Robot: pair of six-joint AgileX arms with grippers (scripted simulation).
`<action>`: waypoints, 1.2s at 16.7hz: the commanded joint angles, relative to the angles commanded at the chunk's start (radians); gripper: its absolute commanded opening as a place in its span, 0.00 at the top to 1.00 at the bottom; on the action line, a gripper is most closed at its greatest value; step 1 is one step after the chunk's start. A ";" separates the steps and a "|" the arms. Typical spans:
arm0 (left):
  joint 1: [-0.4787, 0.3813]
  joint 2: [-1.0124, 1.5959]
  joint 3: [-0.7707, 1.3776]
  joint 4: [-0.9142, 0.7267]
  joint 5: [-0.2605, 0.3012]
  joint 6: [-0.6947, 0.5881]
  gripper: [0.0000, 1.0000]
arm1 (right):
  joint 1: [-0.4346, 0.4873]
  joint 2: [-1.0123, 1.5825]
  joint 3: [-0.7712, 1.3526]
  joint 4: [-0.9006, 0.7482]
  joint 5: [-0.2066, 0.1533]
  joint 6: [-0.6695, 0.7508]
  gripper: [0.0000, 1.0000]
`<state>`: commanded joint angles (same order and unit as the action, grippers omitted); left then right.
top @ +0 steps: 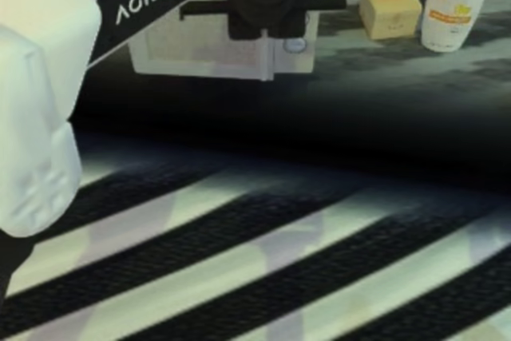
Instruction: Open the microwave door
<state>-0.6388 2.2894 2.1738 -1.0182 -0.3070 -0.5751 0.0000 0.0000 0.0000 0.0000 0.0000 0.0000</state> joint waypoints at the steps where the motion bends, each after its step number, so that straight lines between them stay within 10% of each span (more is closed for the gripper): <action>1: -0.001 -0.008 -0.014 0.007 -0.001 -0.002 1.00 | 0.000 0.000 0.000 0.000 0.000 0.000 0.00; 20: -0.001 -0.010 -0.017 0.009 -0.001 -0.003 1.00 | 0.000 0.000 0.000 0.000 0.000 0.000 0.00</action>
<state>-0.6398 2.2795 2.1564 -1.0095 -0.3080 -0.5781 0.0000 0.0000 0.0000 0.0000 0.0000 0.0000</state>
